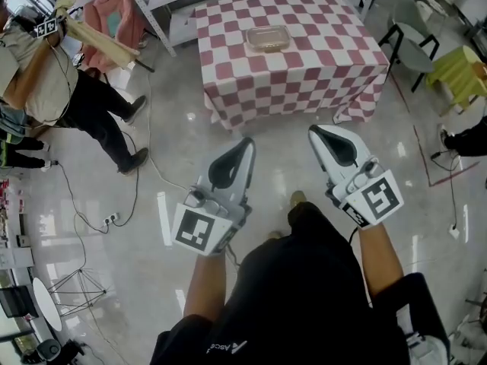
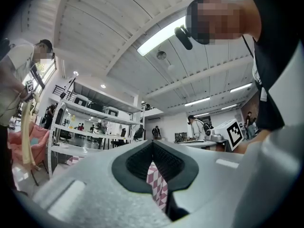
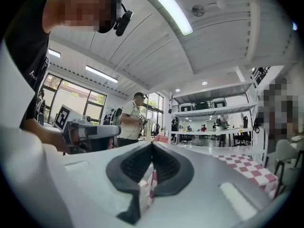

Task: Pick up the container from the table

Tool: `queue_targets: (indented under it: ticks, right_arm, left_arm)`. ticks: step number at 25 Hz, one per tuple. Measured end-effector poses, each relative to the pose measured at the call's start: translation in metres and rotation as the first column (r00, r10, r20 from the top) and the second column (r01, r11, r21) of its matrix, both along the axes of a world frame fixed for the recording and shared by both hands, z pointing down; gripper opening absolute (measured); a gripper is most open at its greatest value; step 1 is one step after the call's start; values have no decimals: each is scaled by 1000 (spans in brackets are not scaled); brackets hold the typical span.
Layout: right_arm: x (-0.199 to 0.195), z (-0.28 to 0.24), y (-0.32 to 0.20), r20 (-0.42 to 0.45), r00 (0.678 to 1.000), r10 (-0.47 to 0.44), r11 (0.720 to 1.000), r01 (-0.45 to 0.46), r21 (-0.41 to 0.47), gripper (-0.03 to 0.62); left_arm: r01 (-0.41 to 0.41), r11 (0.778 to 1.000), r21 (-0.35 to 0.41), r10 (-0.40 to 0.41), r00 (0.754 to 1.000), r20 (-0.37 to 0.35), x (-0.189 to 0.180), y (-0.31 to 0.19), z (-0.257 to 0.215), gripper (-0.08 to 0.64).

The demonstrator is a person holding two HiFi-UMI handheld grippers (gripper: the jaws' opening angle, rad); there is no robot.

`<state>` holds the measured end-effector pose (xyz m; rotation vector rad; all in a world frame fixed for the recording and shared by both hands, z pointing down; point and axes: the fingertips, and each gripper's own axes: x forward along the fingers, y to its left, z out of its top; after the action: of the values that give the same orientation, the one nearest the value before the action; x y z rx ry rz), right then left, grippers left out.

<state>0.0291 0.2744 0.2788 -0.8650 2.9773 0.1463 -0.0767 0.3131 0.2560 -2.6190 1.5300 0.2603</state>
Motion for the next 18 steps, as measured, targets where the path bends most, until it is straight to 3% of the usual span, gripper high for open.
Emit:
queue_targets:
  ticks: [10, 18]
  right_arm:
    - [-18, 15, -123, -3, 1000, 1, 1000, -1, 22, 3]
    - [-32, 17, -285, -35, 998, -43, 999, 43, 14, 3]
  left_arm:
    - [1, 1000, -23, 0, 999, 38, -14, -121, 21, 11]
    - [35, 996, -78, -28, 996, 87, -25, -302, 34, 11]
